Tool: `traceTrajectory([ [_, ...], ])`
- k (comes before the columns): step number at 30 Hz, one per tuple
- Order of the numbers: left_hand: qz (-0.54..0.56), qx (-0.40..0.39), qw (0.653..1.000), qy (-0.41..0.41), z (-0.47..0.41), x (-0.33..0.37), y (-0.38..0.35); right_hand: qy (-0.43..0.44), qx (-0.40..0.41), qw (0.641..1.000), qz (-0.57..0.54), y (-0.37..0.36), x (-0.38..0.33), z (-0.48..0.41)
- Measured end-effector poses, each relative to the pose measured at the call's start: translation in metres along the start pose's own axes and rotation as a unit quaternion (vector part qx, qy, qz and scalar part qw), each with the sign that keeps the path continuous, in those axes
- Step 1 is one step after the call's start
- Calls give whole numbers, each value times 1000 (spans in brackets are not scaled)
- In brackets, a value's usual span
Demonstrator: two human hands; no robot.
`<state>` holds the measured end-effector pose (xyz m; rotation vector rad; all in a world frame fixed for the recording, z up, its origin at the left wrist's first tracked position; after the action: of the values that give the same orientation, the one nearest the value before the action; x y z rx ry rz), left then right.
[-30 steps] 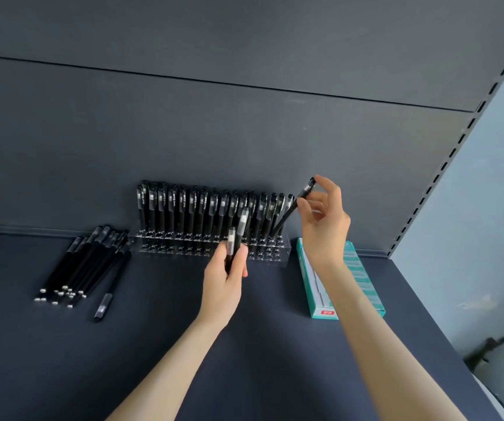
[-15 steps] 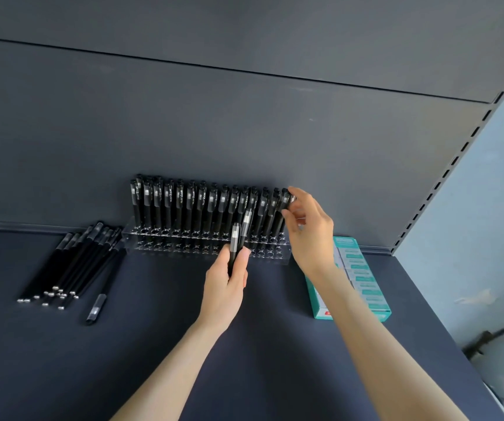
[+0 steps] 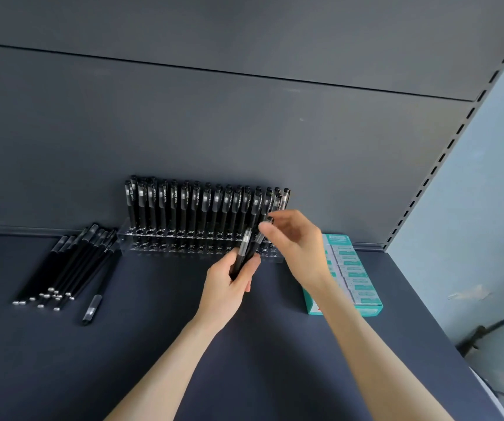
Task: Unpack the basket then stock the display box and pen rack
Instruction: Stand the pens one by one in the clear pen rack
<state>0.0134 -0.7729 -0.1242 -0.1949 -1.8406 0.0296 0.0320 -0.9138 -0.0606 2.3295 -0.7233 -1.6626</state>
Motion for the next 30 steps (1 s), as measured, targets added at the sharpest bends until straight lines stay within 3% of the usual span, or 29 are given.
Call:
traceTrajectory([
  [2,4,-12,1000,9,0,0,-1,-8,-35,999,-34,-2,0,4],
  [7,46,-10,998,33,-1,-3,0,-13,-24,990,-135,5,0,5],
  [11,11,-3,1000,24,-1,-5,0,-14,-55,994,-91,1,2,8],
  [17,31,28,999,35,-2,-6,0,-45,63,989,-123,11,5,4],
  [23,45,53,997,42,-3,-6,2,35,155,987,-4,41,-7,-18],
  [30,6,52,998,39,-2,-2,3,78,171,980,71,36,-4,-36],
])
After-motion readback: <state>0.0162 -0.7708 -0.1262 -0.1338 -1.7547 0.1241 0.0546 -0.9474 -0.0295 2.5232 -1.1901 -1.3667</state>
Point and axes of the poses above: each hand's wrist, its own z-axis away from the middle knuckle, its own y-axis out of the back of the hand, x = y × z, the point moved 3 cm from there along -z, towards the middle knuckle, and after that the axes turned 13 degrees about z, right-handed, at the moved point
